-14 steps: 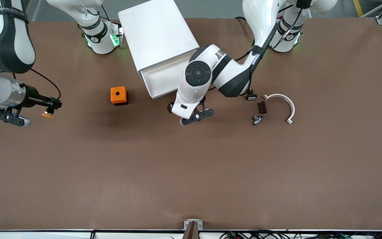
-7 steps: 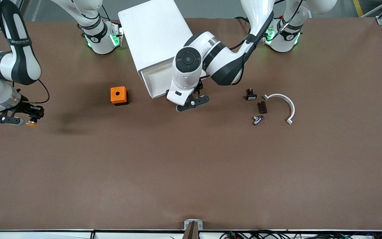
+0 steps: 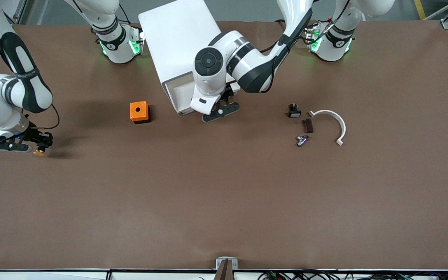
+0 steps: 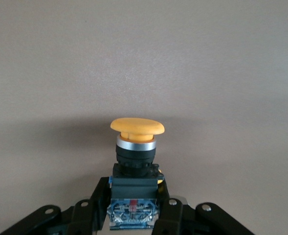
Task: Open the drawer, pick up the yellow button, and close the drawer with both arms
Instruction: 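Carry the button away with the right gripper while the left gripper pushes the drawer, then set the button down with the right gripper while the left gripper shuts the drawer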
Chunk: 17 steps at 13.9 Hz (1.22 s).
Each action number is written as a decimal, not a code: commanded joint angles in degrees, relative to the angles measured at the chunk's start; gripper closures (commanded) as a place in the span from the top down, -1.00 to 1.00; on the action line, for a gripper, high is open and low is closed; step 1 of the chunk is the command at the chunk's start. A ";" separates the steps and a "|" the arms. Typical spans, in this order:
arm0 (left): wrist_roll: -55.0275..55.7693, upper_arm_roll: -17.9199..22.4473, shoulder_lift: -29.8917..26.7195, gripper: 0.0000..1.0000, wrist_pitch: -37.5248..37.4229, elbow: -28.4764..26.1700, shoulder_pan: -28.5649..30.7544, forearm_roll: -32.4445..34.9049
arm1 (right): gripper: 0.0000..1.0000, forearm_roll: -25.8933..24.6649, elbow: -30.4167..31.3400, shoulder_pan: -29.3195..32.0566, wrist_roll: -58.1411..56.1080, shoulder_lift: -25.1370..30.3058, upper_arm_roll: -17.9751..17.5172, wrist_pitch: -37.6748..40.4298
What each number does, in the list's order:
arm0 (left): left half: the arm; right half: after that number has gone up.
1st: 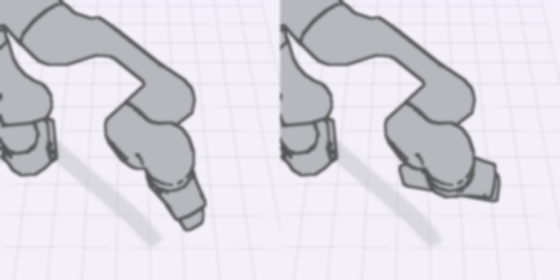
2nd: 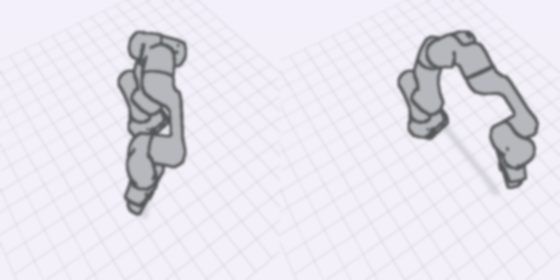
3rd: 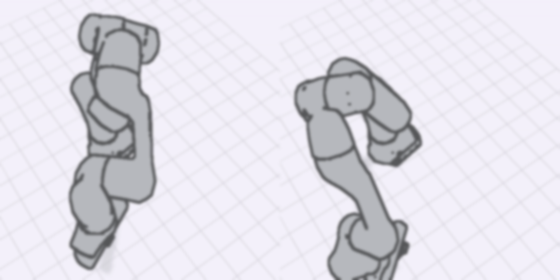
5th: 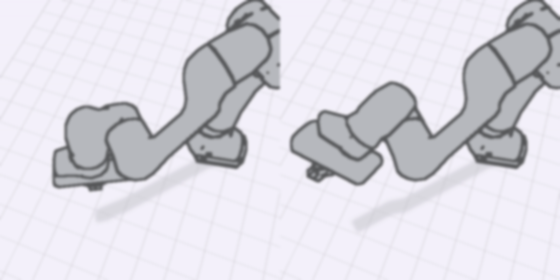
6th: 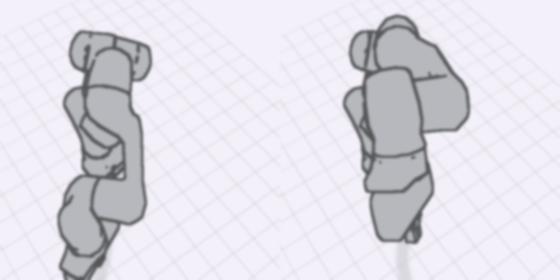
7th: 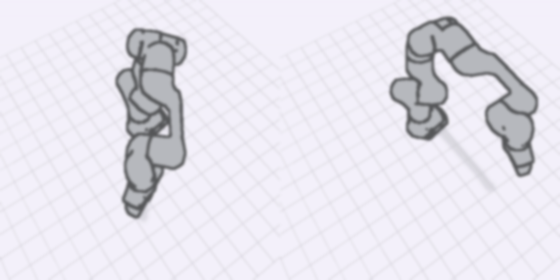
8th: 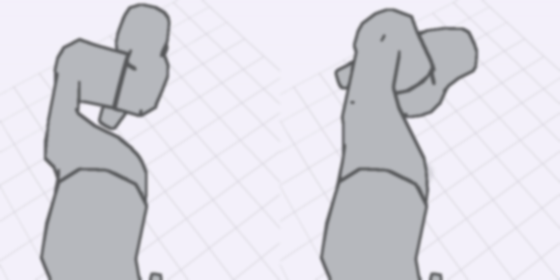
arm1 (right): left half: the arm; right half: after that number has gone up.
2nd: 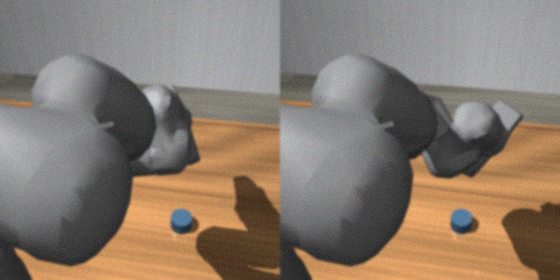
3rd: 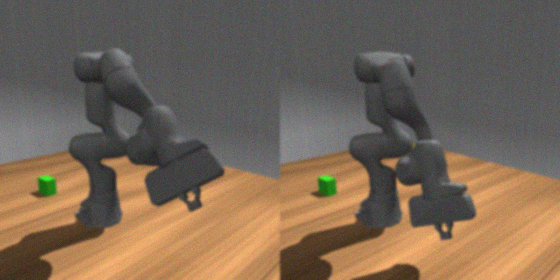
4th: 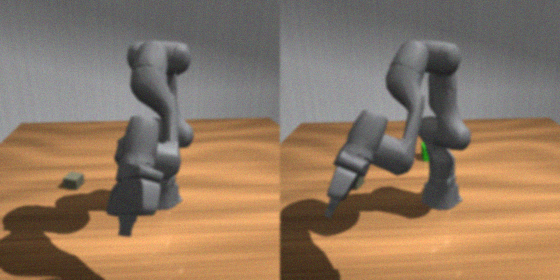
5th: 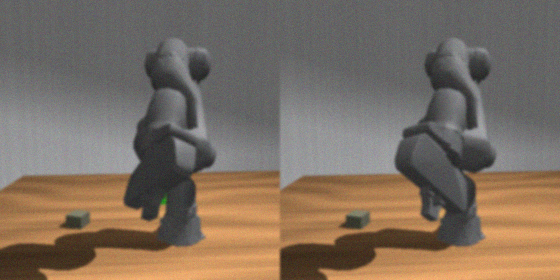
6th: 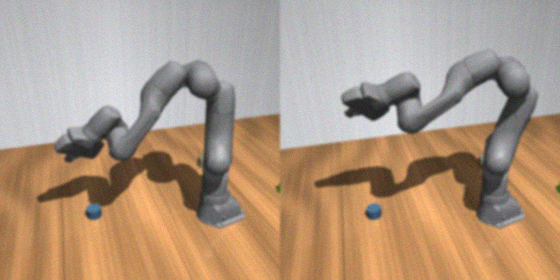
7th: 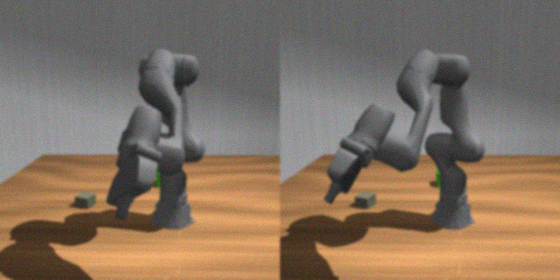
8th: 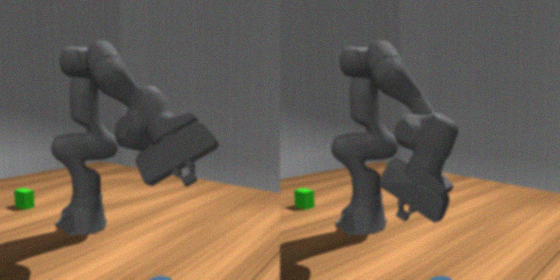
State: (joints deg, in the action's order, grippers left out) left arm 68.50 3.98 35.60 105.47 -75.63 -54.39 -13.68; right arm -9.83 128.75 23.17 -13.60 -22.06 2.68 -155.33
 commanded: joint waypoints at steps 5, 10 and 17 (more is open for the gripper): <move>4.27 -2.13 -1.41 1.00 -0.35 -1.71 -1.60 0.23 | 0.98 -1.33 -2.27 1.00 -0.29 -2.64 -1.36 -0.06; 6.55 -4.77 -0.88 1.00 -0.35 -1.80 -1.51 -0.56 | 1.00 -1.51 -3.07 0.82 -2.66 -1.59 -1.27 0.55; 7.52 -5.12 0.00 1.00 -0.35 -1.80 -1.60 -8.38 | 1.00 -0.02 -5.52 -0.31 -1.26 8.33 -2.50 21.09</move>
State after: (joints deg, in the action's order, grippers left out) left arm 74.26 -0.46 35.66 105.05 -77.26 -55.60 -19.29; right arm -9.93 122.77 23.11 -15.96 -18.71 1.23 -139.59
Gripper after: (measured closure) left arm 0.000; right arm 0.000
